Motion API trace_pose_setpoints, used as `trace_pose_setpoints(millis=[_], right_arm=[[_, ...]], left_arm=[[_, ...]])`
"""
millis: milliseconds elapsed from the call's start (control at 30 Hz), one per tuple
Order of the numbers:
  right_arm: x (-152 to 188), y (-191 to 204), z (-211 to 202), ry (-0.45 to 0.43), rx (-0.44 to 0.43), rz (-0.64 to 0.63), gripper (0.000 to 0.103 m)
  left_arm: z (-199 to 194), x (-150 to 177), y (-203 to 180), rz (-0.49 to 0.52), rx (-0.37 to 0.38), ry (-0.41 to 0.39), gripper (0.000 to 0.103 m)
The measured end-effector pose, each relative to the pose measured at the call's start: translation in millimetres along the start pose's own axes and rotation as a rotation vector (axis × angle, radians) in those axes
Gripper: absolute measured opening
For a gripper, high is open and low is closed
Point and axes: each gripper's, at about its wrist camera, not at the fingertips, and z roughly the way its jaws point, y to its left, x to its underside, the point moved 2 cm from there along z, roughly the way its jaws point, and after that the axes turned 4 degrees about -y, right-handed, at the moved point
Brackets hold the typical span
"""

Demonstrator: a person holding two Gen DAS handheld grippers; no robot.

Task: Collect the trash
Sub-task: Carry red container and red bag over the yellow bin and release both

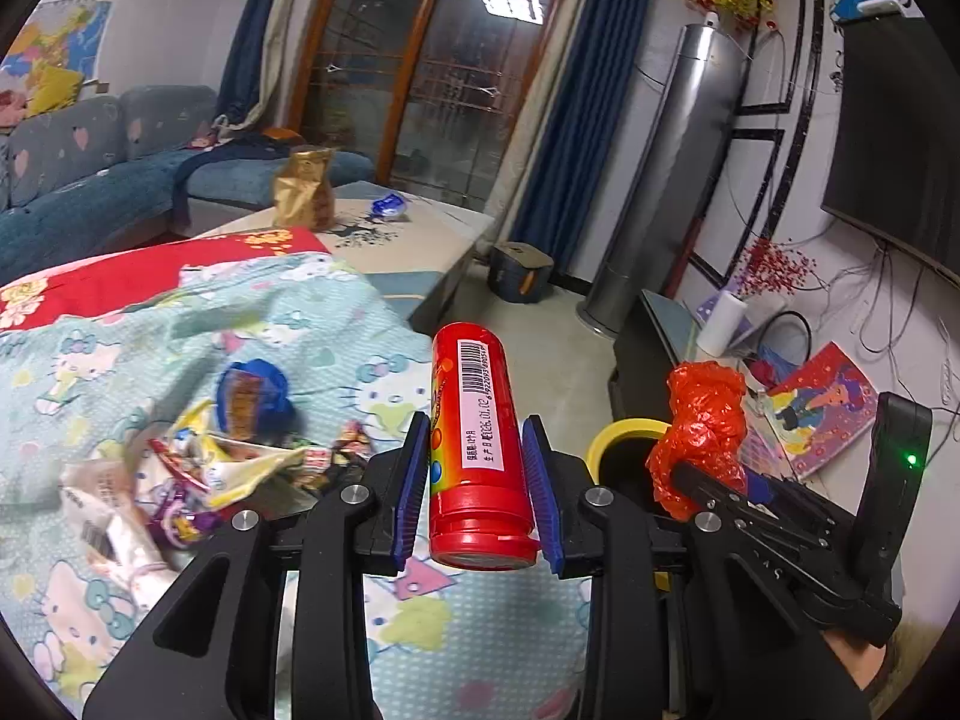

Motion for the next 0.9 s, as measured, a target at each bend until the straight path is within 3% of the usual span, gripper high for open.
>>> trace_pose_setpoints(millis=[533,900], right_arm=[[3,-57,-6,0.001,0.127,0.057,0.035],[15,-95,2,0.047,0.195,0.079,0.035]], left_arm=[[31,9,-50,0.068,0.093,0.05,0.03],[59,16,-96,0.122,0.189,0.083,0.03]])
